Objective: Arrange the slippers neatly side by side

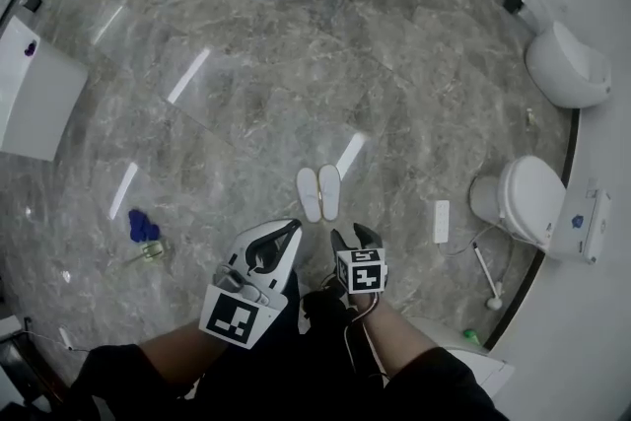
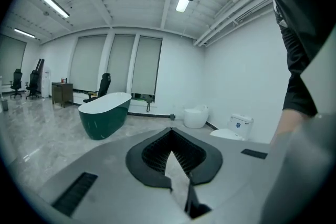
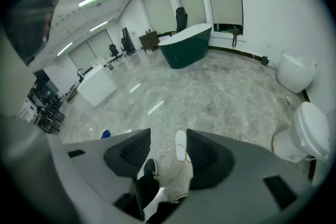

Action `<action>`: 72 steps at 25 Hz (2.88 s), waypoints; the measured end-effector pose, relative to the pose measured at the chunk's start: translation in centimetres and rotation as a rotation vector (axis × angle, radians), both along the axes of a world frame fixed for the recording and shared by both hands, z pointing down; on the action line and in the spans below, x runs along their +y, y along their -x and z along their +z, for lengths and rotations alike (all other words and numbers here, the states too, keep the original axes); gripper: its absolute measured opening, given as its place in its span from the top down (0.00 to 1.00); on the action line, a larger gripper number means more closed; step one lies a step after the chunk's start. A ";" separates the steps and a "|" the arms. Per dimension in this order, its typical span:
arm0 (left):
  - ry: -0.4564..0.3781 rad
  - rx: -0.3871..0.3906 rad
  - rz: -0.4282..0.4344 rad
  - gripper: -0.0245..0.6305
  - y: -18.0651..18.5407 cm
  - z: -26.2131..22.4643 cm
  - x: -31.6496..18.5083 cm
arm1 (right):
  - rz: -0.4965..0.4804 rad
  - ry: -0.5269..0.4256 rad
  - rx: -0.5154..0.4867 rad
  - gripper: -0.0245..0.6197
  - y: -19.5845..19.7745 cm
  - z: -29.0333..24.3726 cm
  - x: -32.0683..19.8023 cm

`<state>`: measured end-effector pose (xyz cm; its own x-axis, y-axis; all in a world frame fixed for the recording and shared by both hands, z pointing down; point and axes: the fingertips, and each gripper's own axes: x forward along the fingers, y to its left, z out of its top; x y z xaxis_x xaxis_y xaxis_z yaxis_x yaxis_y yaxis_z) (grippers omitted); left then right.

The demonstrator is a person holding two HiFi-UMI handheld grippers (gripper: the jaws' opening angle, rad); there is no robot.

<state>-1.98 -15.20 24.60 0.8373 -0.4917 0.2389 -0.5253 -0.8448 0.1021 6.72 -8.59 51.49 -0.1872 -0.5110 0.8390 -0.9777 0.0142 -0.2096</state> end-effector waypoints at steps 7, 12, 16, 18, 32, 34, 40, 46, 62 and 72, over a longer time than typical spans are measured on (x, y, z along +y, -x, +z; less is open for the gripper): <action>-0.020 -0.014 0.066 0.96 2.8 -4.1 1.2 | 0.040 -0.116 -0.022 0.66 1.4 -13.4 2.5; -0.050 -0.001 0.088 0.96 2.1 -8.0 3.0 | 0.059 -0.229 -0.048 0.66 1.7 -21.0 4.4; -0.079 0.011 0.048 0.96 0.9 -10.1 6.3 | 0.046 -0.308 -0.081 0.66 1.0 -24.4 6.8; -0.078 0.001 0.014 0.96 0.4 -10.8 8.8 | 0.007 -0.334 -0.079 0.66 0.3 -25.7 8.7; 0.055 0.004 -0.037 0.96 -4.1 -13.4 25.5 | -0.255 -0.561 -0.076 0.66 0.0 -36.2 20.4; 0.043 0.005 -0.026 0.96 -4.1 -14.3 26.5 | -0.262 -0.593 -0.063 0.66 0.1 -37.5 21.4; 0.013 0.020 0.053 0.96 -3.8 -15.9 28.5 | -0.232 -0.629 -0.046 0.68 0.4 -39.5 23.2; -0.039 0.024 0.103 0.96 -1.9 -16.5 28.8 | -0.208 -0.696 -0.047 0.96 2.8 -41.2 23.6; -0.031 0.023 0.176 0.96 0.5 -15.8 29.0 | -0.222 -0.778 -0.050 0.96 7.6 -42.7 23.3; -0.042 0.012 0.175 0.96 1.3 -16.0 29.0 | -0.201 -0.795 -0.050 0.96 7.9 -42.9 23.3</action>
